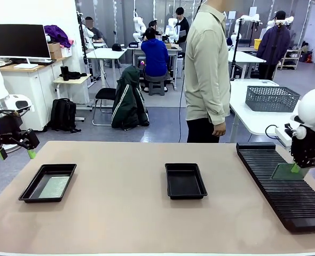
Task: Inspect and transfer BCBs to ESD trays.
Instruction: Pick up the Blank PCB from the PCB Rack and place it in the right ESD tray.
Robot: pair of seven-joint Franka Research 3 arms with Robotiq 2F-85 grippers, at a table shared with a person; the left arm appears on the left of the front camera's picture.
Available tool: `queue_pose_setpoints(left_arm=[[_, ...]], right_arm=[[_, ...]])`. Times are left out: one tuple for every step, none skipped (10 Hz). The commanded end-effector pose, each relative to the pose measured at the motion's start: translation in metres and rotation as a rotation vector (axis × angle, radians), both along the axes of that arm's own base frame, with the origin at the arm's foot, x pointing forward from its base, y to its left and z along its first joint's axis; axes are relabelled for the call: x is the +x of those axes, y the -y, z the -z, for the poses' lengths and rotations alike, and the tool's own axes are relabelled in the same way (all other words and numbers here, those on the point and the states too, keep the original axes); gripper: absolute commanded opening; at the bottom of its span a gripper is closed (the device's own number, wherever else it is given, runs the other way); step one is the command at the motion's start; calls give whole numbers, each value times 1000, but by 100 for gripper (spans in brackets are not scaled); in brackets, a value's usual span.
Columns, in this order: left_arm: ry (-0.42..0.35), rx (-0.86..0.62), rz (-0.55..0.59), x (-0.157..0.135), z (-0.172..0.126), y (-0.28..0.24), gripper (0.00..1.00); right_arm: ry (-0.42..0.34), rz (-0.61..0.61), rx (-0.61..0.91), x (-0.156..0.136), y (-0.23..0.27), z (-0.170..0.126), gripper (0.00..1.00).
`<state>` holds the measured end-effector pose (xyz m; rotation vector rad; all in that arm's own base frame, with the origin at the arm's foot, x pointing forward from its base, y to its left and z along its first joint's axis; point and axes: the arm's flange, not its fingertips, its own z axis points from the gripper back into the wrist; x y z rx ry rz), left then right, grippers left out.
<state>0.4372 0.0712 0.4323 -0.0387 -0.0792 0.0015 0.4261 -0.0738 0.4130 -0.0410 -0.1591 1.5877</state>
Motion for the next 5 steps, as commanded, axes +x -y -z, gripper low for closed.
queue_pose_setpoints(left_arm=[[10, 2, -1, -1, 2, 0, 100], [10, 2, -1, -1, 2, 0, 100], [10, 2, -1, -1, 2, 0, 100], [10, 2, -1, -1, 2, 0, 100], [10, 2, -1, -1, 2, 0, 100]], right_arm=[[-40, 19, -36, -8, 1, -35, 0], [-57, 19, -50, -12, 1, -52, 0], [-76, 12, -60, -15, 1, -69, 0], [-79, 7, -58, -23, 3, -97, 0], [-79, 3, -56, -27, 3, -112, 0]])
